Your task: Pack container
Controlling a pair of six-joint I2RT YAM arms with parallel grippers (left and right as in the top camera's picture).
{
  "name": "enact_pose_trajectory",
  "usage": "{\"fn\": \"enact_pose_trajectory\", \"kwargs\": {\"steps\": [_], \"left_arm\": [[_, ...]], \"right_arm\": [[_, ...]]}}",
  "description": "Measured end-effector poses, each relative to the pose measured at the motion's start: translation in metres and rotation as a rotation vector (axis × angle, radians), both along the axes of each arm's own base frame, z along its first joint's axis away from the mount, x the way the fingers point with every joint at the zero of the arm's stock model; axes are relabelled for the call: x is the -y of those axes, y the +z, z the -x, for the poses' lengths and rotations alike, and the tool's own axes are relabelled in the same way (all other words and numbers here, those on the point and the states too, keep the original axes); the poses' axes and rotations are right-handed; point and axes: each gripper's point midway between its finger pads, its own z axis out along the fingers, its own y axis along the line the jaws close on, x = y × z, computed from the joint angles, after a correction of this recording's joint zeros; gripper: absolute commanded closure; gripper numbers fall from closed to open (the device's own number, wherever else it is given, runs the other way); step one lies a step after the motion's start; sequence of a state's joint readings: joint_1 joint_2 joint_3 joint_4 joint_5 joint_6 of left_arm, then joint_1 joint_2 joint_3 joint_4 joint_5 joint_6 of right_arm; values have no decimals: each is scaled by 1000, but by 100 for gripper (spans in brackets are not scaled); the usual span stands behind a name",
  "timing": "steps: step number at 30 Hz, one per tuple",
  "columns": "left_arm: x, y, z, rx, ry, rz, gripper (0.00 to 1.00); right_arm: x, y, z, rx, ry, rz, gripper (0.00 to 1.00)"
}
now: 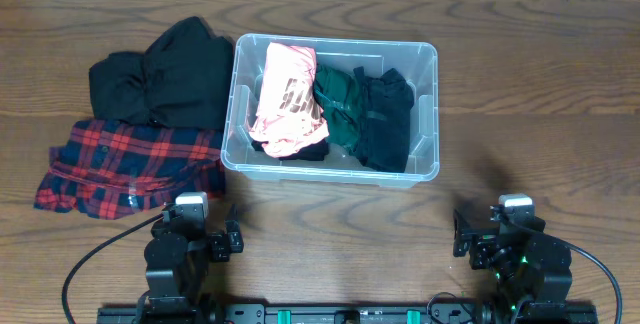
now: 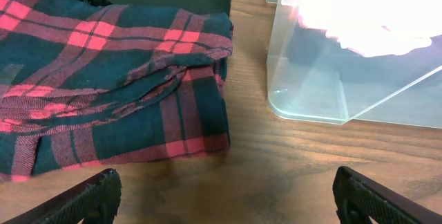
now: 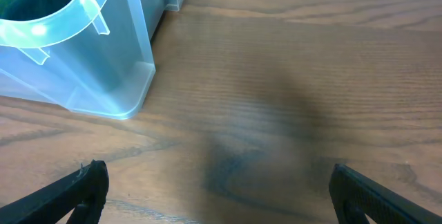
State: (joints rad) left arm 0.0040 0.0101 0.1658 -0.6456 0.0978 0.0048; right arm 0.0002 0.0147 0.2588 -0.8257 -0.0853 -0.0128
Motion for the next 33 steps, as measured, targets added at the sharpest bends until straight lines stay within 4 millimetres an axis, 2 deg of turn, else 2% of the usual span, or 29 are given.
{"fn": "enact_pose_trajectory", "kwargs": {"steps": [5, 9, 12, 14, 20, 22, 26, 29, 33], "left_arm": [[5, 2, -1, 9, -10, 39, 2], [15, 16, -8, 65, -20, 137, 2], [19, 19, -7, 60, -19, 187, 2], [19, 28, -6, 53, -9, 202, 2], [8, 99, -4, -50, 67, 183, 2], [4, 128, -10, -99, 83, 160, 2], [-1, 163, -30, -197, 84, 103, 2], [-9, 162, -44, -273, 142, 94, 2], [-44, 138, -51, -384, 367, 155, 2]], "right_arm": [[0, 0, 0, 0, 0, 0, 1], [0, 0, 0, 0, 0, 0, 1], [0, 0, 0, 0, 0, 0, 1], [0, 0, 0, 0, 0, 0, 1], [0, -1, 0, -2, 0, 0, 1], [0, -2, 0, -2, 0, 0, 1], [0, -2, 0, -3, 0, 0, 1], [0, -2, 0, -3, 0, 0, 1], [0, -2, 0, -3, 0, 0, 1]]}}
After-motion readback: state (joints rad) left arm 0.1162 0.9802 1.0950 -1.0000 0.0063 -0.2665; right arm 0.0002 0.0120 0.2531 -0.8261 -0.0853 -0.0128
